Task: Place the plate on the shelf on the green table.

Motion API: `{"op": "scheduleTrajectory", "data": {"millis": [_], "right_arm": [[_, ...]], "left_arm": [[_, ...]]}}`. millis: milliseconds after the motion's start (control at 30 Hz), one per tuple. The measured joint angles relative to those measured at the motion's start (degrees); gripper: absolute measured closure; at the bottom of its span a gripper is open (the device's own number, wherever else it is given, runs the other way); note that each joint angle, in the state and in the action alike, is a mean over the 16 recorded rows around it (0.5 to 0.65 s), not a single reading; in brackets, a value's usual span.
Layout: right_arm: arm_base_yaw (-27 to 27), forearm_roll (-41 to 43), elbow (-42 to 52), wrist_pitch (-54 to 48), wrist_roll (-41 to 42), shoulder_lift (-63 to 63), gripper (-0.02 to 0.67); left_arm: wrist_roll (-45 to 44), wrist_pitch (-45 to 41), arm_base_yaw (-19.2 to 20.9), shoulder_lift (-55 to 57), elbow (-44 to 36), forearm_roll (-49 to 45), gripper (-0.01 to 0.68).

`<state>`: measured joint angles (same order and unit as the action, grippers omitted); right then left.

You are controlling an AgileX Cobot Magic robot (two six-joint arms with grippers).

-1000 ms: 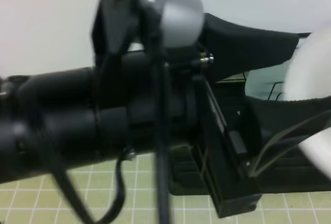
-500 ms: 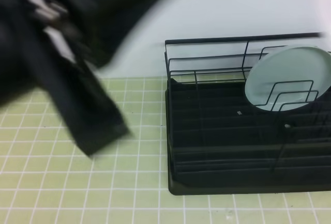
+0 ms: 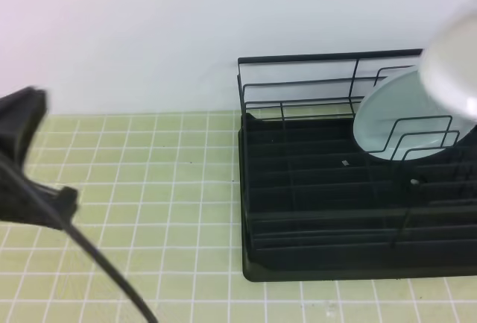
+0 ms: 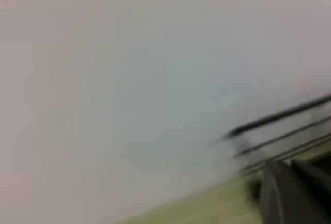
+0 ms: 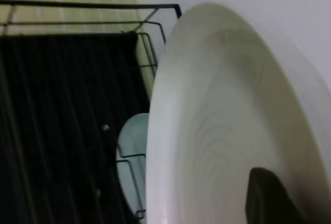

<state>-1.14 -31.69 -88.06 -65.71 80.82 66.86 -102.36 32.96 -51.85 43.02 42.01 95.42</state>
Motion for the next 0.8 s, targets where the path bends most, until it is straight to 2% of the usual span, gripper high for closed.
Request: {"op": "scheduleTrajectory", "data": {"millis": [133, 267, 800], "right_arm": [[-0.18, 1.36, -4.69, -0.26, 2.70, 6.00, 0.652], [-0.67, 1.48, -6.67, 1.16, 5.47, 10.85, 0.652], [-3.46, 3.90, -7.07, 8.69, 12.97, 25.08, 0.652]], "left_arm": [[-4.41, 7.37, 0.00, -0.72, -3.24, 4.56, 0.673], [-6.25, 11.14, 0.00, -0.89, -4.98, 6.64, 0.673], [-6.56, 13.98, 0.01, -1.12, -6.52, 6.96, 0.674]]}}
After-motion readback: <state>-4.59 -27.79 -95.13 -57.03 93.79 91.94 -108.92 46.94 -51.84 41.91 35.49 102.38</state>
